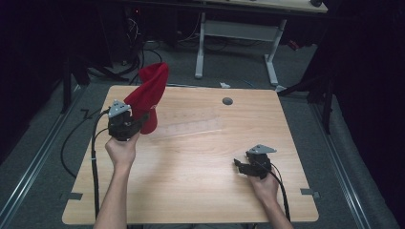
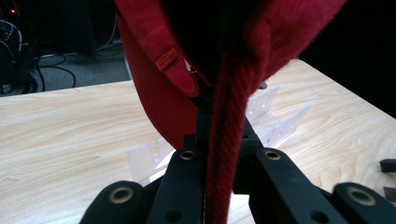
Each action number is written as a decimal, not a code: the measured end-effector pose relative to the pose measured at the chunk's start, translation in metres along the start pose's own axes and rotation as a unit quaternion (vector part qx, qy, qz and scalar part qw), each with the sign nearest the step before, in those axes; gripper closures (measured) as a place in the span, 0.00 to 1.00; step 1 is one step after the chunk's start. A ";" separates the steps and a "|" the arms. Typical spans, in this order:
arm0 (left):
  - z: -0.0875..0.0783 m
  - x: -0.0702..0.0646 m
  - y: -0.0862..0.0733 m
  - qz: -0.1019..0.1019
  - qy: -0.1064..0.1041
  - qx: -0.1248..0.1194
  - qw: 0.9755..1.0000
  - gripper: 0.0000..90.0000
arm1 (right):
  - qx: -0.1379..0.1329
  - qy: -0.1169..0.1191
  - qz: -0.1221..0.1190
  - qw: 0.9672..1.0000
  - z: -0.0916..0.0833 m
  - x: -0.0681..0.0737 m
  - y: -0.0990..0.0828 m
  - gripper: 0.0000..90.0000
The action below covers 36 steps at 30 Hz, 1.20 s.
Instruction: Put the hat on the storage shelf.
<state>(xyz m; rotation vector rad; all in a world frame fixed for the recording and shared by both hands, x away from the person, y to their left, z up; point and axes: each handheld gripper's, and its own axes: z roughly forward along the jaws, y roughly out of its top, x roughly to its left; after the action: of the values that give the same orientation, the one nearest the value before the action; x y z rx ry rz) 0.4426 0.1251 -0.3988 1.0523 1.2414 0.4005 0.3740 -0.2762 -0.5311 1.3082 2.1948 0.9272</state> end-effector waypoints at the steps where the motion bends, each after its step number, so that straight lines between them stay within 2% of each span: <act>1: 0.002 0.001 -0.001 0.000 0.001 -0.001 1.000 0.95 | 0.000 0.000 0.000 1.000 0.000 0.000 0.000 0.40; 9: 0.014 0.008 -0.008 0.008 0.012 -0.005 1.000 0.95 | 0.000 0.000 0.000 1.000 0.000 0.000 0.000 0.40; 23: 0.024 0.015 -0.019 0.034 0.028 0.005 0.999 0.95 | 0.000 0.000 -0.001 1.000 0.000 0.000 0.000 0.39; 28: 0.026 0.016 -0.023 0.028 0.029 0.002 0.999 0.95 | 0.000 0.000 -0.001 1.000 0.000 0.000 0.000 0.39; 36: 0.027 0.027 -0.031 0.013 0.034 0.004 0.999 0.95 | 0.000 0.000 0.000 1.000 0.000 0.001 0.000 0.39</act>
<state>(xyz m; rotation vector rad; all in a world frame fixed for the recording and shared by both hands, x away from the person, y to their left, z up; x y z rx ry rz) 0.4671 0.1177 -0.4409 1.0708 1.2911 0.4554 0.3735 -0.2757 -0.5311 1.3081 2.1947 0.9266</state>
